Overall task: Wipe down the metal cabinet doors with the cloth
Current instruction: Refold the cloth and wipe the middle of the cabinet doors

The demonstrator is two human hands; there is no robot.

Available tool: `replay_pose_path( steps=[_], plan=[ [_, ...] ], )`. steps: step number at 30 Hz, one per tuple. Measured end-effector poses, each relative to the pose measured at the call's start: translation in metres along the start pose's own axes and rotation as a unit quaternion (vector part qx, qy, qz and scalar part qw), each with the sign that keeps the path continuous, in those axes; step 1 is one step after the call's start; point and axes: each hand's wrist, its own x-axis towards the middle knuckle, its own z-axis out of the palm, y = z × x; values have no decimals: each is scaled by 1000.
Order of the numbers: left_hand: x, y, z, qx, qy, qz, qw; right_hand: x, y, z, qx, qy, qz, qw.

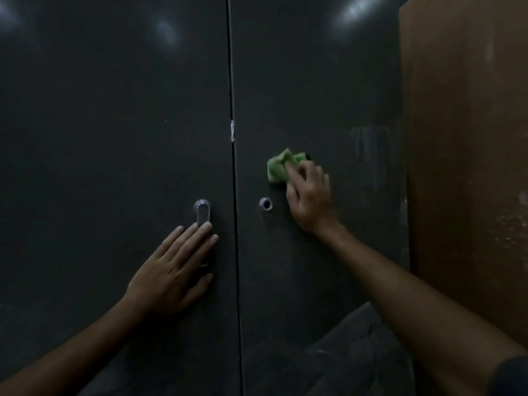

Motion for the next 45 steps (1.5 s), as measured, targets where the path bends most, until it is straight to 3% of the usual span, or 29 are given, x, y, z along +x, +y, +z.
replay_pose_path(
  steps=[1, 3, 4, 6, 7, 8, 9, 11, 13, 14, 16, 17, 19, 20, 22, 25, 27, 29, 31, 33, 34, 37, 39, 41, 43, 45],
  plan=[
    [-1, 1, 1, -2, -2, 0, 1000, -25, 16, -5, -13, -21, -26, 999],
    [0, 0, 2, -6, 4, 3, 1000, -34, 63, -16, -54, 2, 37, 998],
    [1, 0, 2, -5, 7, 3, 1000, -21, 82, -19, -66, 31, 127, 989],
    [1, 1, 1, -2, 7, 1, 1000, 30, 104, -21, -31, 106, 367, 924],
    [0, 1, 1, 0, 5, -2, 1000, 54, 100, -21, -4, 107, 428, 897],
    [1, 1, 0, 2, 4, -2, 1000, 70, 87, -19, 9, 98, 425, 900],
    [1, 1, -1, 0, 5, -1, 1000, 75, 69, -14, 6, 93, 362, 927],
    [2, 2, -1, -8, 19, 1, 1000, 42, 36, -7, 5, 58, 147, 987],
    [2, 3, -1, -10, 17, 0, 1000, -16, 37, -7, 12, 5, 11, 1000],
    [1, 3, -1, -9, 12, 0, 1000, -39, 49, -13, 2, -1, 12, 1000],
    [0, 2, 0, -1, 8, -1, 1000, -48, 84, -23, -21, 30, 128, 991],
    [-1, 2, 1, 4, 10, 0, 1000, -35, 99, -25, -26, 57, 229, 971],
    [1, 3, 0, 8, 19, 4, 1000, 16, 117, -28, 3, 122, 440, 890],
    [1, 3, 0, 10, 20, 3, 1000, 41, 114, -29, 19, 119, 486, 865],
    [2, 2, -2, 12, 7, 2, 1000, 68, 89, -20, 29, 113, 429, 896],
    [3, 2, -5, 16, -8, 0, 1000, 27, 45, -4, 37, 62, 204, 976],
    [1, 4, -5, 11, -7, 0, 1000, -23, 52, -2, 40, 27, 150, 988],
    [1, 3, -5, 10, -4, 2, 1000, -47, 86, -13, 49, 50, 256, 964],
    [2, 2, -4, 11, 2, 4, 1000, -30, 128, -23, 44, 124, 434, 891],
    [2, 3, -1, 14, 9, 4, 1000, 10, 157, -30, 39, 151, 532, 832],
    [2, 4, 0, 15, 11, 4, 1000, 30, 157, -31, 37, 145, 529, 835],
    [3, 3, 1, 15, 15, 3, 1000, 56, 113, -16, 29, 130, 373, 918],
    [3, 5, -2, 13, 18, 4, 1000, 29, 79, -10, 29, 112, 234, 965],
    [3, 6, -3, 8, 18, 0, 1000, -15, 72, -14, 32, 70, 155, 985],
    [2, 5, -3, 2, 16, -1, 1000, -44, 94, -22, -4, 34, 178, 983],
    [3, 5, 0, 5, 19, -1, 1000, -36, 119, -24, -36, 73, 306, 948]
  ],
)
